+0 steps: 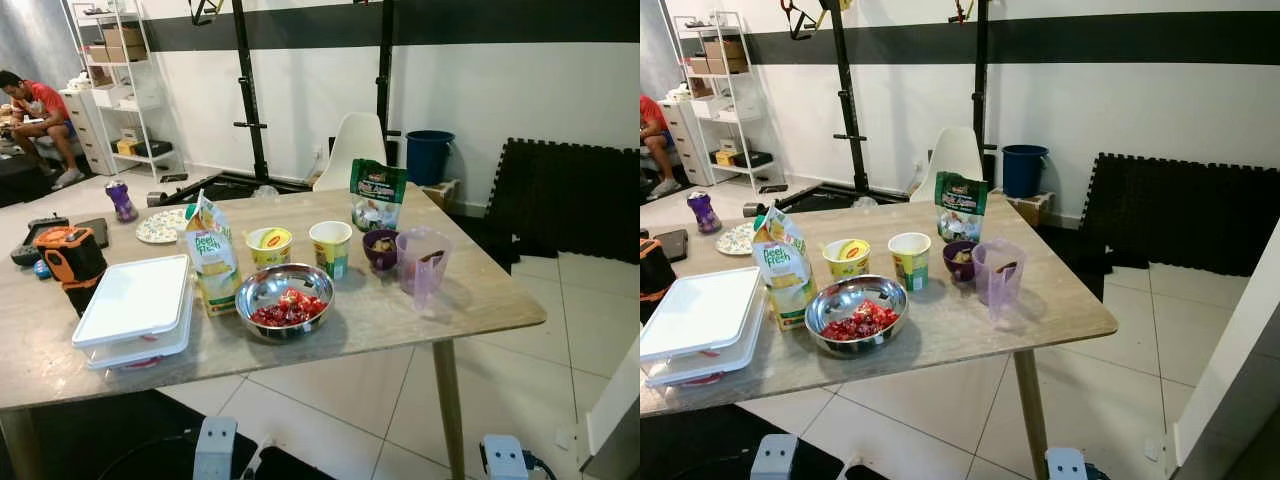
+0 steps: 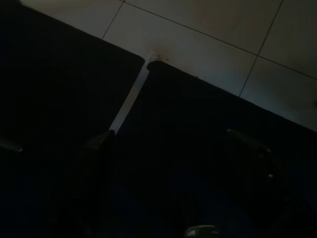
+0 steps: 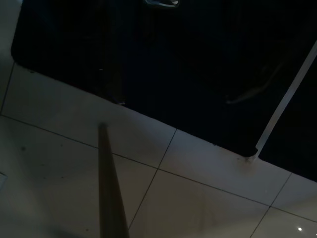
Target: Restocking fridge
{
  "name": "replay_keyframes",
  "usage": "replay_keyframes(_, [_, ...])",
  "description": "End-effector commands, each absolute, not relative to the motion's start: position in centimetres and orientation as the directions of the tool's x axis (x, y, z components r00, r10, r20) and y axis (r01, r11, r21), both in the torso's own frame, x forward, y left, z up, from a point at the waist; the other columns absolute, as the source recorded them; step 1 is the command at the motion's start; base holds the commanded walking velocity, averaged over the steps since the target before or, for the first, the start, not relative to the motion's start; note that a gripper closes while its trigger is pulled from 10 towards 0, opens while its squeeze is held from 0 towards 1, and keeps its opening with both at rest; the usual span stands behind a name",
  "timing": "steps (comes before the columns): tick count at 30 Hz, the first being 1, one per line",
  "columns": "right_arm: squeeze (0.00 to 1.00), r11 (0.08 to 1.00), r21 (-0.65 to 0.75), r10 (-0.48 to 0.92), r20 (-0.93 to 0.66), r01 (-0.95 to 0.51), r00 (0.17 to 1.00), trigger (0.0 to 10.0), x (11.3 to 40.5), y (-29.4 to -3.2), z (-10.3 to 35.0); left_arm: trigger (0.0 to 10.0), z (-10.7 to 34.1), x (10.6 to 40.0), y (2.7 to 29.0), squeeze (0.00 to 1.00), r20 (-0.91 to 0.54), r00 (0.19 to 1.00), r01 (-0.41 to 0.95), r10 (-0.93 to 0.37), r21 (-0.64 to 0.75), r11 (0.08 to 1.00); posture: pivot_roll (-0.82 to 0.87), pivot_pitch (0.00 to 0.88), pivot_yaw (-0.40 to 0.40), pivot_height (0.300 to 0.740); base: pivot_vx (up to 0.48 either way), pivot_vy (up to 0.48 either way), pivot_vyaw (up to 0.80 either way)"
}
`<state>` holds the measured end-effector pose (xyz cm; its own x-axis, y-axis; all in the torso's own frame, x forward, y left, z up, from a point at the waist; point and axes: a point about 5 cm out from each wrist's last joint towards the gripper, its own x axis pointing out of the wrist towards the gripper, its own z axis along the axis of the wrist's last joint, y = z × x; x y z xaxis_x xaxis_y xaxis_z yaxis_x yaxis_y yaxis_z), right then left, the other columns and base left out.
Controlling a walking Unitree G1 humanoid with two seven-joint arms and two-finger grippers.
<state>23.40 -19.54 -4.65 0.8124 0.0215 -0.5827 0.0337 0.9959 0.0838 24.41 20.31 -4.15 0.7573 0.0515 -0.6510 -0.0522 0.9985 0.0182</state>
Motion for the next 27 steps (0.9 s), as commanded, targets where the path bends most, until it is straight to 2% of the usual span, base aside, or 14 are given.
replay_keyframes(1, [1.0, 0.997, 0.073, 0.021, -0.587, 0.027, 0.809, 10.0, 23.5, -19.5, -4.6, 10.0, -4.2, 24.0, 21.6, 1.0, -0.659, 0.746, -0.081, 0.095, 0.051, 0.995, 0.05, 0.057, 0.03, 0.74, 0.0, 0.0, 0.0])
replay_keyframes(4, [1.0, 0.998, 0.063, 0.014, -0.589, 0.028, 0.808, 10.0, 23.5, -19.5, -4.6, 10.0, -4.2, 23.9, 21.6, 1.0, -0.657, 0.747, -0.085, 0.103, 0.06, 0.995, 0.04, 0.069, 0.023, 0.74, 0.0, 0.0, 0.0])
replay_keyframes(5, [0.0, 0.998, 0.051, 0.012, -0.593, 0.022, 0.805, 10.0, 23.5, -19.6, -4.6, 10.0, -4.3, 23.9, 21.5, 0.0, -0.656, 0.747, -0.084, 0.105, 0.064, 0.994, 0.04, 0.074, 0.017, 0.74, 0.0, 0.0, 0.0])
replay_keyframes(16, [0.0, 0.999, -0.022, 0.018, -0.594, -0.039, 0.804, 10.0, 23.7, -19.5, -4.5, 10.0, -4.8, 23.4, 20.1, 0.0, -0.663, 0.746, -0.031, 0.058, 0.053, 0.998, 0.03, 0.098, -0.008, 0.74, 0.0, 0.0, 0.0])
replay_keyframes(23, [0.0, 0.998, -0.034, 0.015, -0.603, -0.045, 0.798, 10.0, 23.7, -19.7, -4.5, 10.0, -4.8, 23.3, 20.3, 0.0, -0.654, 0.751, -0.049, 0.084, 0.072, 0.996, 0.03, 0.106, -0.02, 0.74, 0.0, 0.0, 0.0])
replay_keyframes(24, [0.0, 0.999, -0.027, 0.014, -0.605, -0.038, 0.796, 10.0, 23.7, -19.8, -4.5, 10.0, -4.8, 23.3, 20.5, 0.07, -0.656, 0.749, -0.059, 0.097, 0.08, 0.995, 0.03, 0.105, -0.017, 0.74, 0.0, 0.0, 0.0])
replay_keyframes(27, [0.0, 0.999, -0.021, 0.009, -0.608, -0.028, 0.794, 10.0, 23.6, -20.0, -4.6, 10.0, -4.8, 23.2, 20.7, 0.06, -0.656, 0.747, -0.071, 0.108, 0.084, 0.994, 0.03, 0.105, -0.014, 0.74, 0.0, 0.0, 0.0])
